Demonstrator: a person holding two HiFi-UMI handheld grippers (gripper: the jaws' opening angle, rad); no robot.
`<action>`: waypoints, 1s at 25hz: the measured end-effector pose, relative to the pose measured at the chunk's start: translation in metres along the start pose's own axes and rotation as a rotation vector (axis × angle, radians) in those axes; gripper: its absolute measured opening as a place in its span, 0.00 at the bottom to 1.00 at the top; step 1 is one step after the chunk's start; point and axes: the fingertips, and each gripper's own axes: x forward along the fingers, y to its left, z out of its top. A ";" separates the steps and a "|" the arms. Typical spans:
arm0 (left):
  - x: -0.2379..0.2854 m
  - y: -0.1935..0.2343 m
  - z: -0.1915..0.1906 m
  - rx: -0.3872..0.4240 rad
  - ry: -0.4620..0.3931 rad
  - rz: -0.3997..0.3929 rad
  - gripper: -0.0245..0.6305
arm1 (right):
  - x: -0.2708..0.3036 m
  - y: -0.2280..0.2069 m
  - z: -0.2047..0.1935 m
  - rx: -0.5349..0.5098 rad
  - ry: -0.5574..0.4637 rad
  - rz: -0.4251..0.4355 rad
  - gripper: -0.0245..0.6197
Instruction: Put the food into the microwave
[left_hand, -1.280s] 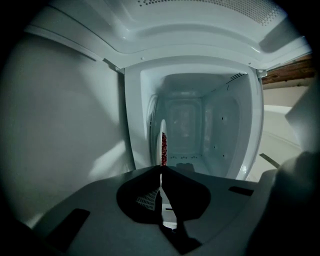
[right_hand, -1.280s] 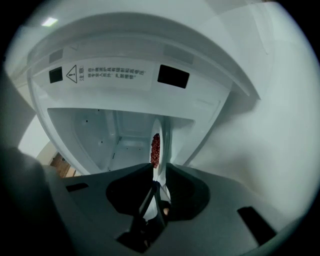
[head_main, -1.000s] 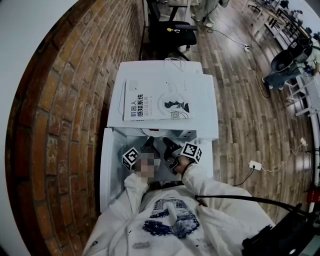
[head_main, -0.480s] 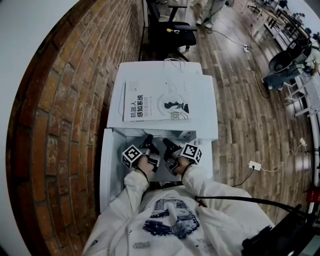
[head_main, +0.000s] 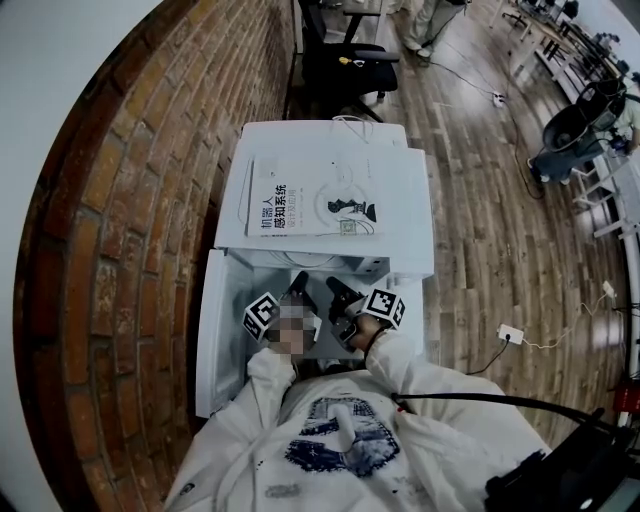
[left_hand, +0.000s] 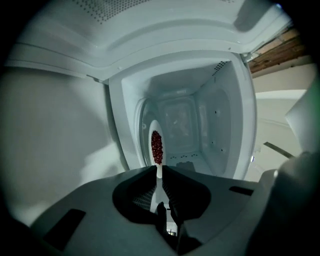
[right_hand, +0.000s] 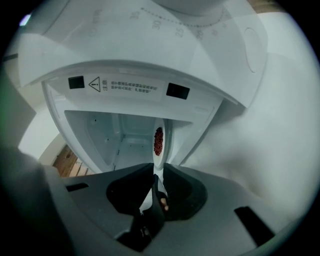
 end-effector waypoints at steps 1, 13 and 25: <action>-0.003 -0.003 -0.002 0.018 0.001 0.002 0.07 | -0.003 0.002 -0.001 -0.008 0.006 0.002 0.14; -0.048 -0.085 -0.036 0.429 0.047 -0.007 0.07 | -0.069 0.071 -0.009 -0.354 0.110 0.015 0.08; -0.097 -0.213 -0.067 0.972 -0.049 -0.035 0.05 | -0.150 0.175 0.015 -0.927 0.063 0.045 0.06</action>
